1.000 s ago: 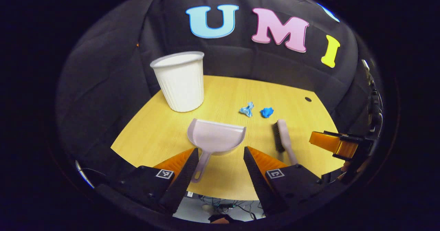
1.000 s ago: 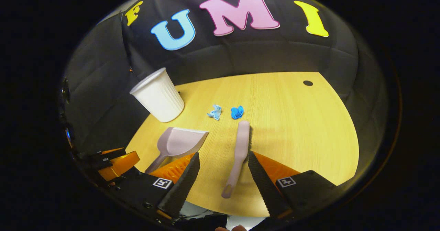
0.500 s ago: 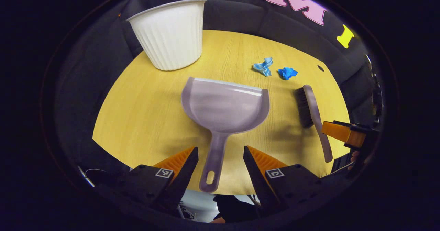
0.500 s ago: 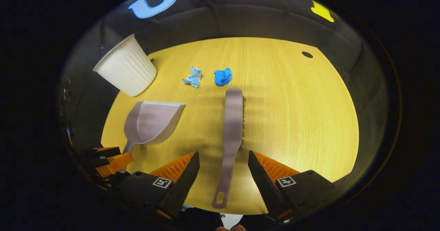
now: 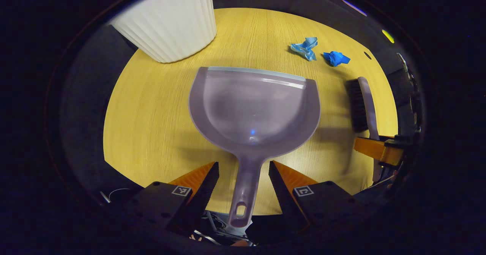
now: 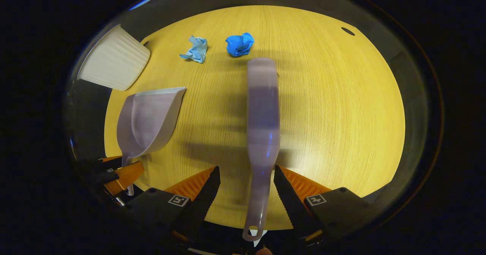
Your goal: Pick up the small broom and dustpan from the desktop, sweep the trash into the dustpan with the broom, and then empty the trash into the garbage bin.
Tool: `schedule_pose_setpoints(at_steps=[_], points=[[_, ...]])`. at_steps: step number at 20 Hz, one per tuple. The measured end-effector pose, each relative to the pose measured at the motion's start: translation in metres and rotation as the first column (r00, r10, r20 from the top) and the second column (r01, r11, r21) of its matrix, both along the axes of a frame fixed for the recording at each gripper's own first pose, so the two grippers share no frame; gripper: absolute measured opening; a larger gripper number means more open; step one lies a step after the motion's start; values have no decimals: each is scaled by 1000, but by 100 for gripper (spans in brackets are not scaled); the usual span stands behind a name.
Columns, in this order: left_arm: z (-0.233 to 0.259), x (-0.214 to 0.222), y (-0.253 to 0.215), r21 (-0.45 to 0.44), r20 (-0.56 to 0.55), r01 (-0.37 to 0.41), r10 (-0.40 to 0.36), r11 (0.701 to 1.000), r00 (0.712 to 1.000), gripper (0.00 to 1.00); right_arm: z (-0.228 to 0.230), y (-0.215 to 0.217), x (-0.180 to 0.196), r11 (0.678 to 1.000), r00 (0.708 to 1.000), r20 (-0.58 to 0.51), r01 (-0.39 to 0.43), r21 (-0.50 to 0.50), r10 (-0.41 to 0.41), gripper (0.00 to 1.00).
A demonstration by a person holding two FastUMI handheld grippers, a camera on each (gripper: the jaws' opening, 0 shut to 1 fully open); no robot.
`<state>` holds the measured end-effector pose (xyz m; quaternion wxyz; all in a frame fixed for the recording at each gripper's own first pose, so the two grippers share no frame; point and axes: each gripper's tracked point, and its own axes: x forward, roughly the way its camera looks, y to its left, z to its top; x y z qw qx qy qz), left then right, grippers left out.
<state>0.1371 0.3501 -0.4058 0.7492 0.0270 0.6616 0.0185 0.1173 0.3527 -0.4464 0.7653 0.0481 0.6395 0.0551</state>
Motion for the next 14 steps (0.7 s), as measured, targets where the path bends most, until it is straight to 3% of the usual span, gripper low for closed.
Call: schedule_pose_setpoints(at_steps=[1,2,3,5,6,7,8,9,10,13,14], points=[[-3,1,2,7,-14,-5,5,1000,1000,80,-3,-1,0,1000,1000,-8,-2,-13,2,95],[-6,0,2,5,-32,-8,8,1000,999,81,-3,-2,1,1000,1000,-12,-1,-19,1,87],[-8,-3,1,0,-55,-9,9,1000,998,81,-4,-3,1,1000,1000,-19,4,-26,-5,95],[-13,-1,1,15,-80,6,-5,1000,997,80,-7,-2,-1,1000,999,-44,7,-26,-8,93],[-14,2,4,32,-92,17,-14,999,996,81,-6,-2,-2,1000,999,-51,12,-26,-14,84],[-14,4,4,37,-92,28,-25,999,995,81,-7,-2,-1,999,999,-52,12,-30,-14,91],[-14,6,4,41,-99,32,-28,999,995,81,-7,-2,1,999,999,-49,13,-37,-15,84],[-14,6,4,37,-109,34,-30,999,994,80,-8,-3,0,999,998,-53,14,-43,-16,88],[-15,7,2,38,-116,37,-32,999,993,80,-6,-2,1,999,998,-55,14,-41,-16,75],[-17,11,1,42,-119,53,-48,998,992,81,-9,-3,1,998,998,-63,9,-59,-13,70],[-18,12,1,42,-126,49,-43,998,991,81,-11,-4,1,998,998,-67,9,-64,-14,61]])
